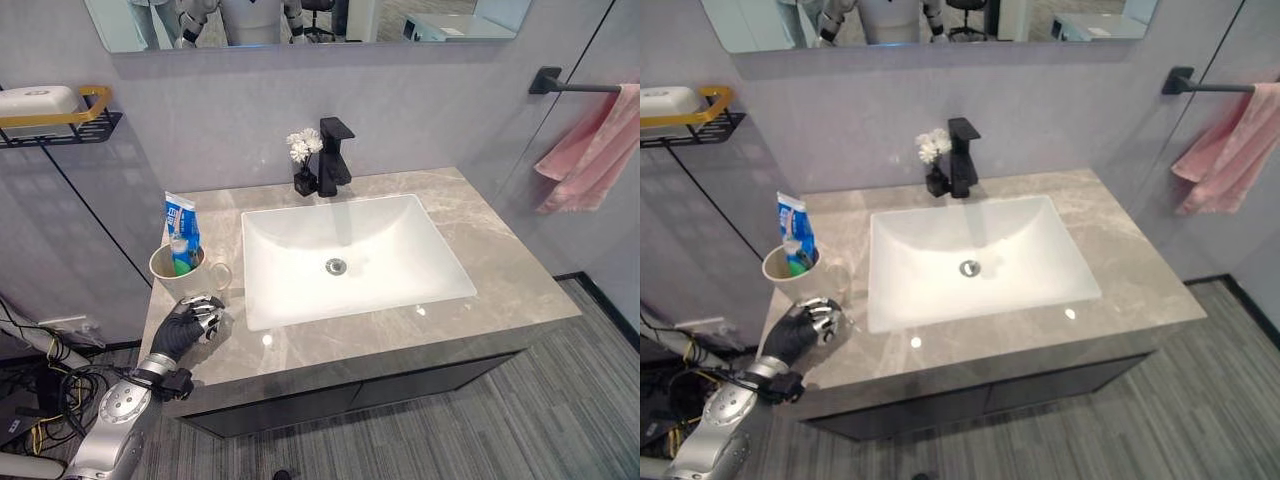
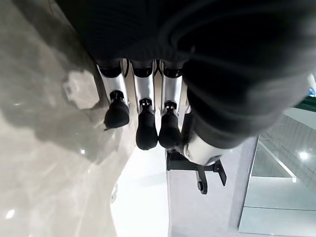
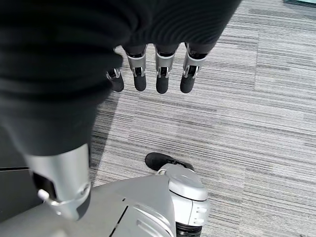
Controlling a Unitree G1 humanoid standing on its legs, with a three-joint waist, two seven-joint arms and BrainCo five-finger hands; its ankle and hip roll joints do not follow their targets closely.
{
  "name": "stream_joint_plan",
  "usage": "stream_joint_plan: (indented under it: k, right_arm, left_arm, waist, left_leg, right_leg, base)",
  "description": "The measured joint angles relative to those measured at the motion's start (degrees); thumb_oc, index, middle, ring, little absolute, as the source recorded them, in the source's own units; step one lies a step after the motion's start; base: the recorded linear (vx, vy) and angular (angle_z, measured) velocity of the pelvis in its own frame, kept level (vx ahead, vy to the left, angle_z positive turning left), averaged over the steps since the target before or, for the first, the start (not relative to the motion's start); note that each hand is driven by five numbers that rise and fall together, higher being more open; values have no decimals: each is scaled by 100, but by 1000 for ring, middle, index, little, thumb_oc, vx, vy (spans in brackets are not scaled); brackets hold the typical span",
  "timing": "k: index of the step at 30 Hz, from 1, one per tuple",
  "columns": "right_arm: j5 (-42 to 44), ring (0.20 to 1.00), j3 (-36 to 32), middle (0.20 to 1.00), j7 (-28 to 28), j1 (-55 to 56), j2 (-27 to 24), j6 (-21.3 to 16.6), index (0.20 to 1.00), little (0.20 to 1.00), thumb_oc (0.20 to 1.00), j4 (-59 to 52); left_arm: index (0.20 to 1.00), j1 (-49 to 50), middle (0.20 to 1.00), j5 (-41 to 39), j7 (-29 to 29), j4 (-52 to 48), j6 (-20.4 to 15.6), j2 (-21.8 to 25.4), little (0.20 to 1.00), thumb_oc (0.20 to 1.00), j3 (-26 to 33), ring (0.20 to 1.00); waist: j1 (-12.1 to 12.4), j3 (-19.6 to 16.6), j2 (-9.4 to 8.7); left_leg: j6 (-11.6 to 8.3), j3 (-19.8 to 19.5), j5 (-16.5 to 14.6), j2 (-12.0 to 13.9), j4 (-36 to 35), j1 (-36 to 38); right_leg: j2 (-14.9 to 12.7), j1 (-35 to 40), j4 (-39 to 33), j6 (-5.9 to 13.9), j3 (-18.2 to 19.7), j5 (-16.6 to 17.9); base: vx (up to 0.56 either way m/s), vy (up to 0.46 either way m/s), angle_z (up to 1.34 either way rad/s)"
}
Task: Put brush and paste in cup on sink, flatten towel.
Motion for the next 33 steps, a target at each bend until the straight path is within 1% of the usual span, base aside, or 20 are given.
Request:
stream_joint_plan:
  k: [9, 20, 24, 27, 29, 33]
  right_arm:
    - [-1, 1000, 57, 1000, 4, 36, 1, 4, 1000, 1000, 1000, -26]
    - [-3, 1000, 222, 1000, 14, -58, -8, 5, 1000, 1000, 1000, -207]
    - [-3, 1000, 236, 1000, 14, -69, -14, 6, 1000, 1000, 1000, -243]
    - [-3, 1000, 250, 1000, 13, -56, -11, 6, 1000, 1000, 1000, -250]
    - [-3, 1000, 278, 1000, 7, -86, -13, 6, 1000, 1000, 1000, -258]
    - [-3, 1000, 372, 1000, 8, -154, 11, 6, 1000, 1000, 1000, -255]
  left_arm:
    - [200, -361, 200, 182, 125, 461, -67, 11, 200, 200, 83, 200]
    - [200, -959, 200, 226, 429, 1042, -101, 74, 200, 200, 85, 200]
    - [200, -1219, 200, 345, 534, 1247, -114, 89, 200, 200, 93, 200]
    - [200, -1296, 200, 390, 651, 1239, -112, 84, 200, 200, 96, 200]
    - [200, -1368, 200, 390, 735, 1225, -191, 88, 200, 200, 109, 200]
    - [200, -1609, 200, 392, 843, 1224, -221, 90, 200, 200, 87, 200]
  waist:
    - [-23, -63, -64]
    - [-24, -119, -88]
    - [-28, -95, -140]
    - [-57, -49, -192]
    - [-45, -24, -235]
    - [-38, 83, -298]
  left_leg:
    - [0, 39, -33, -4, -1, -9]
    - [33, 176, -26, -3, -2, -160]
    - [31, 211, -20, 2, -2, -204]
    - [30, 252, -23, 0, -2, -200]
    - [9, 286, -30, 5, -4, -283]
    - [25, 327, -15, 4, -3, -337]
  right_leg:
    - [-4, -35, 0, -1, 49, 6]
    - [-7, -234, 1, -8, 178, 82]
    - [1, -303, 2, -6, 258, 120]
    - [1, -323, 2, 0, 284, 132]
    - [-2, -424, 2, 8, 307, 158]
    - [-3, -494, 2, 3, 339, 209]
  base:
    - [2, 5, -1]
    - [3, 19, -6]
    - [-9, 6, -6]
    - [-15, 7, -6]
    - [-17, 2, -8]
    - [-20, -2, -7]
